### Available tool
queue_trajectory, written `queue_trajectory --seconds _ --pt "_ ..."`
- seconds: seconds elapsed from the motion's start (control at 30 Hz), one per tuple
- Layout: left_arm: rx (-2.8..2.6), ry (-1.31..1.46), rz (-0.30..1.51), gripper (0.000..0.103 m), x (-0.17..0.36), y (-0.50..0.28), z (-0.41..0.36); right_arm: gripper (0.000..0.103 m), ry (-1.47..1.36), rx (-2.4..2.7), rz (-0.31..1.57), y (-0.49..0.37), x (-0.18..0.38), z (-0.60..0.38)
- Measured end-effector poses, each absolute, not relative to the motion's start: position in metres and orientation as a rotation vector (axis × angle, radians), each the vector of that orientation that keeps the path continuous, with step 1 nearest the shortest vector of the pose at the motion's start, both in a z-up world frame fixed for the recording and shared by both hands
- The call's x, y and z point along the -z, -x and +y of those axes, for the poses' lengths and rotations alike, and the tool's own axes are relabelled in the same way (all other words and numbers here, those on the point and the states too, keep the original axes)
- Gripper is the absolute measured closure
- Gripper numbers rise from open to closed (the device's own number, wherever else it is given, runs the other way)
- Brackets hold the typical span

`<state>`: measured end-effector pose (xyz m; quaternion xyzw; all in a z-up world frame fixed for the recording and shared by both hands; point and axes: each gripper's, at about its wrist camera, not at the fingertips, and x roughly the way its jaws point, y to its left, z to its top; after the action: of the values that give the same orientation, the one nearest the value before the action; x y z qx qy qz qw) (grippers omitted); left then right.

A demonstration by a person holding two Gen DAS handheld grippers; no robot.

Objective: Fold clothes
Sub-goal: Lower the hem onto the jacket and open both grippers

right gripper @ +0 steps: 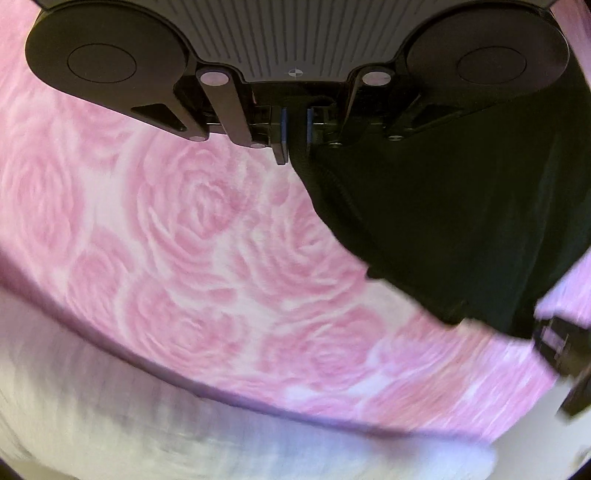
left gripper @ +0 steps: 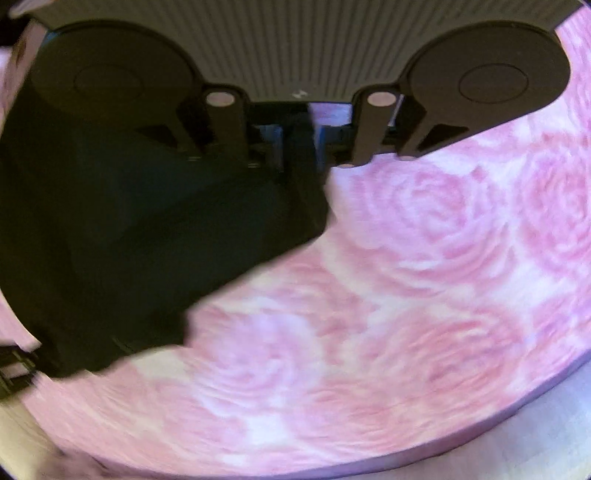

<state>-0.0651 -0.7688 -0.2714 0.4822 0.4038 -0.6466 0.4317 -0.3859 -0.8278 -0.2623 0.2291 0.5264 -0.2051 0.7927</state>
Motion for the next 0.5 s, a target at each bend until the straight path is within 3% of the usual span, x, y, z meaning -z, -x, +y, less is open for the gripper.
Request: queue_trajectory --seconds 0.03,0.07,0.1,0.37,0.5 --pt "1.565 -1.172 1.017 0.079 0.272 0.060 -0.770 0.075 -0.518 0.499 1.109 0.389 0.263 -0.829" --pt "1.532 -1.135 1.031 0.078 0.270 0.053 -0.770 0.060 -0.532 0.555 1.086 0.393 0.262 -0.829" --pt "1.499 -1.099 1.042 0.078 0.268 0.047 -0.770 0.054 -0.539 0.612 1.051 0.398 0.257 -0.829" --pt "1.525 -0.996 0.919 0.081 0.216 0.057 -0.736 0.052 -0.573 0.919 0.869 0.443 0.205 -0.806" --pt "1.697 -1.015 0.938 0.081 0.217 0.099 -0.707 0.052 -0.649 0.749 0.855 0.441 0.208 -0.757"
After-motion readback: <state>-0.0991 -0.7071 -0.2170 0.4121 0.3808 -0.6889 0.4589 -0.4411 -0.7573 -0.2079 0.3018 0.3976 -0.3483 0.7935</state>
